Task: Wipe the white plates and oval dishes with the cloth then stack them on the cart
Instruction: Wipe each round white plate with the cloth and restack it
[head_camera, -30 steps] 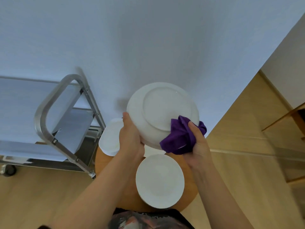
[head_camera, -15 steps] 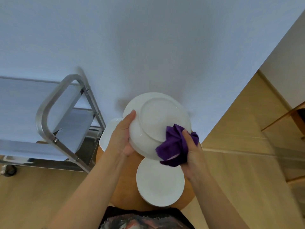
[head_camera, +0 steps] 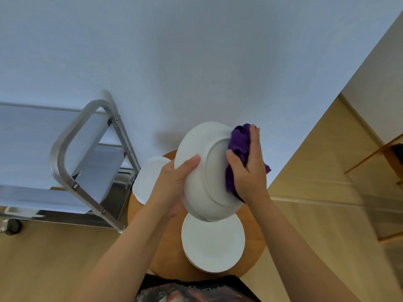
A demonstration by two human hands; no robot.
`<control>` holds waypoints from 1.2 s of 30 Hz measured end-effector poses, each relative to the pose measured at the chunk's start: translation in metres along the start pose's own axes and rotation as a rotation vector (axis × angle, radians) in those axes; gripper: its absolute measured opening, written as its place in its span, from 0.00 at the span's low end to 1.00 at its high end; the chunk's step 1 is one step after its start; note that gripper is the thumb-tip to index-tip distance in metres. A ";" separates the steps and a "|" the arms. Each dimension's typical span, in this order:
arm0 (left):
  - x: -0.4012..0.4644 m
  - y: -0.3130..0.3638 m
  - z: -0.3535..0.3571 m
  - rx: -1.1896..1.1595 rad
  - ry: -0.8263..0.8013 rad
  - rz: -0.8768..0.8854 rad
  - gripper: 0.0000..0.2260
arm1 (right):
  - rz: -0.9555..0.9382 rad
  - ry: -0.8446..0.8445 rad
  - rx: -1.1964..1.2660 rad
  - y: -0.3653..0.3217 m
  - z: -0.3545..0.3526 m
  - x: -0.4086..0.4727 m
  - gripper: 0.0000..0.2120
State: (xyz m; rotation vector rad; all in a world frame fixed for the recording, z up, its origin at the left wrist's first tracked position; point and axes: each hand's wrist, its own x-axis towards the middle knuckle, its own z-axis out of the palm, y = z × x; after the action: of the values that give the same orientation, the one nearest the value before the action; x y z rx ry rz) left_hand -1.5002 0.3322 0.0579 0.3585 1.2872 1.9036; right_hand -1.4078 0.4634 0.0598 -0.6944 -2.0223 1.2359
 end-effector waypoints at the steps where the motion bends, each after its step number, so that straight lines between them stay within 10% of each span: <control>1: 0.000 0.003 0.002 0.020 0.027 0.016 0.11 | -0.017 0.008 -0.028 -0.005 0.006 -0.002 0.35; 11: 0.006 0.009 -0.010 0.040 0.315 0.097 0.08 | -0.019 -0.334 0.084 0.002 0.025 -0.041 0.27; 21: 0.003 0.009 -0.004 0.307 0.169 0.087 0.13 | 0.249 0.093 -0.059 0.018 0.024 -0.021 0.19; 31: -0.006 -0.016 0.006 1.231 -0.170 0.410 0.09 | 0.845 0.206 0.983 0.014 -0.001 0.001 0.09; 36: 0.002 -0.035 0.002 1.705 -0.431 0.834 0.18 | 0.878 -0.045 0.768 0.032 -0.013 -0.011 0.25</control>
State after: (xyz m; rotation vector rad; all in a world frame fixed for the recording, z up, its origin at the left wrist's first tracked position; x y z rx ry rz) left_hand -1.4843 0.3407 0.0279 2.2250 2.2986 0.5506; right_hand -1.3875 0.4763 0.0322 -1.1788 -1.0600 2.3349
